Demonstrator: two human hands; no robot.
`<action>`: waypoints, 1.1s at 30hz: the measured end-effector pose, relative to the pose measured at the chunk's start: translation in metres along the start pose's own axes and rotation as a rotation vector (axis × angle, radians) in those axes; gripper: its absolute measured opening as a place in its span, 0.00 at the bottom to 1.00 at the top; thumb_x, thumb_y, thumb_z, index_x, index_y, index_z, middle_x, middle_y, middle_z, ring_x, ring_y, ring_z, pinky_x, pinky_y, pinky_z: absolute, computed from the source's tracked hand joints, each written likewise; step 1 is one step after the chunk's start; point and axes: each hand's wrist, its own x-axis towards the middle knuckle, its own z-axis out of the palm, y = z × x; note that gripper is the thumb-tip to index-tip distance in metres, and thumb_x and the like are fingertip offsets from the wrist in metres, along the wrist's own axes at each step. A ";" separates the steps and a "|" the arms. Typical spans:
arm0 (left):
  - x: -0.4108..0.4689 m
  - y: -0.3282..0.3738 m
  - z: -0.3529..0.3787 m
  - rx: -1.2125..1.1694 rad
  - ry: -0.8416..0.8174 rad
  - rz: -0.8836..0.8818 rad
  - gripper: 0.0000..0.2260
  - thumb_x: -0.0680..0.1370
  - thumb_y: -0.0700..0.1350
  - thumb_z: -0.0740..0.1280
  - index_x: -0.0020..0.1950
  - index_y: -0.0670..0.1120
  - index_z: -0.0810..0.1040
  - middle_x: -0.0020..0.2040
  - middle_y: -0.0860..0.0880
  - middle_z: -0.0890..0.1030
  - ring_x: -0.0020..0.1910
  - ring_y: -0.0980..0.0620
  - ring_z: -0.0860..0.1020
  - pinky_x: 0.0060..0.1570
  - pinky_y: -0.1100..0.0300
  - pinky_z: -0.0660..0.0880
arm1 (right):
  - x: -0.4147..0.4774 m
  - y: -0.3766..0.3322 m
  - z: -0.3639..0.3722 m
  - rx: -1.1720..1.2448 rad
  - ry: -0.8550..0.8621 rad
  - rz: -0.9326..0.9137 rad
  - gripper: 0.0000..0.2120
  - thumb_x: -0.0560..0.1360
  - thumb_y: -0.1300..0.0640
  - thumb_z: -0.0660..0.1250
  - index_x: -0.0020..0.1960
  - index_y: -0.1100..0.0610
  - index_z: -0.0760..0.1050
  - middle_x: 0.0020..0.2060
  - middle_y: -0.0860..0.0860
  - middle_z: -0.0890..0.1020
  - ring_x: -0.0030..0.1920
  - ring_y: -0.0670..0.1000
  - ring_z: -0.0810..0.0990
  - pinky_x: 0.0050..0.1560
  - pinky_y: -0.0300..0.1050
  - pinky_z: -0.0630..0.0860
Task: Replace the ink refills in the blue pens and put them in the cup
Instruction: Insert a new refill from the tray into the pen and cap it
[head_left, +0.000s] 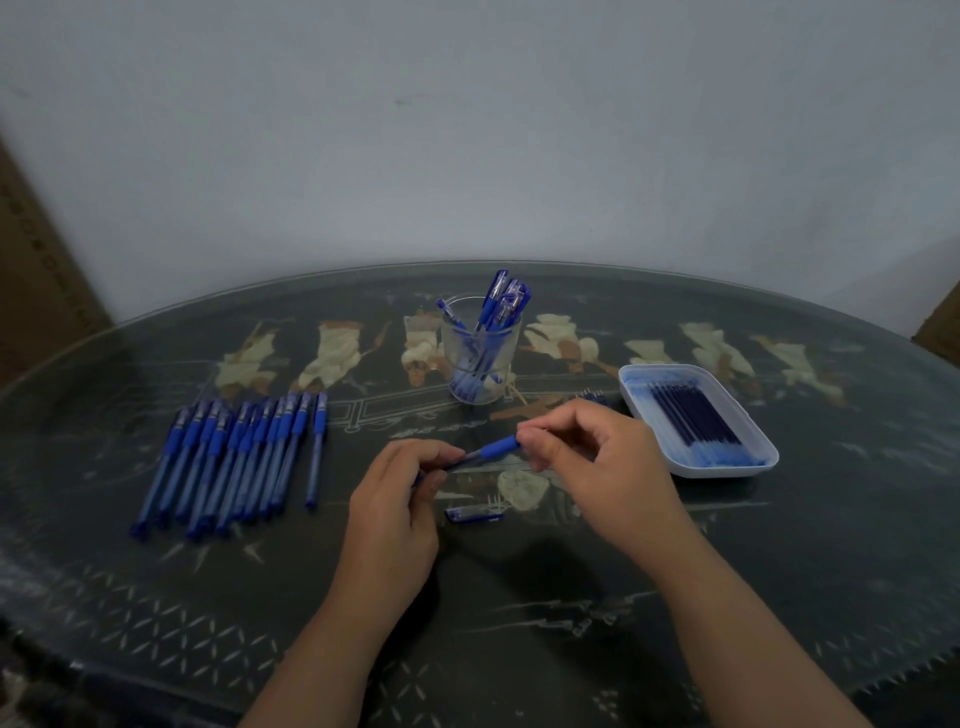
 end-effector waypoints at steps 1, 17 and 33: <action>0.000 0.000 0.000 0.004 -0.004 0.000 0.19 0.74 0.27 0.67 0.52 0.51 0.78 0.50 0.59 0.78 0.53 0.66 0.75 0.52 0.77 0.68 | 0.000 0.000 0.002 -0.010 0.013 0.005 0.01 0.75 0.56 0.71 0.44 0.53 0.81 0.36 0.46 0.84 0.39 0.45 0.82 0.42 0.39 0.79; 0.002 -0.001 -0.002 -0.098 0.095 -0.218 0.19 0.78 0.33 0.64 0.50 0.59 0.74 0.50 0.59 0.78 0.52 0.68 0.75 0.49 0.78 0.68 | -0.003 0.012 0.022 -0.072 -0.014 0.123 0.16 0.73 0.45 0.71 0.58 0.44 0.73 0.44 0.45 0.81 0.45 0.42 0.79 0.48 0.38 0.78; -0.002 -0.008 -0.001 -0.039 0.027 -0.024 0.30 0.77 0.29 0.63 0.69 0.60 0.70 0.52 0.56 0.76 0.54 0.62 0.75 0.54 0.74 0.70 | 0.001 0.020 0.019 -0.141 -0.078 0.101 0.19 0.81 0.59 0.62 0.67 0.40 0.73 0.45 0.48 0.79 0.42 0.44 0.78 0.45 0.35 0.77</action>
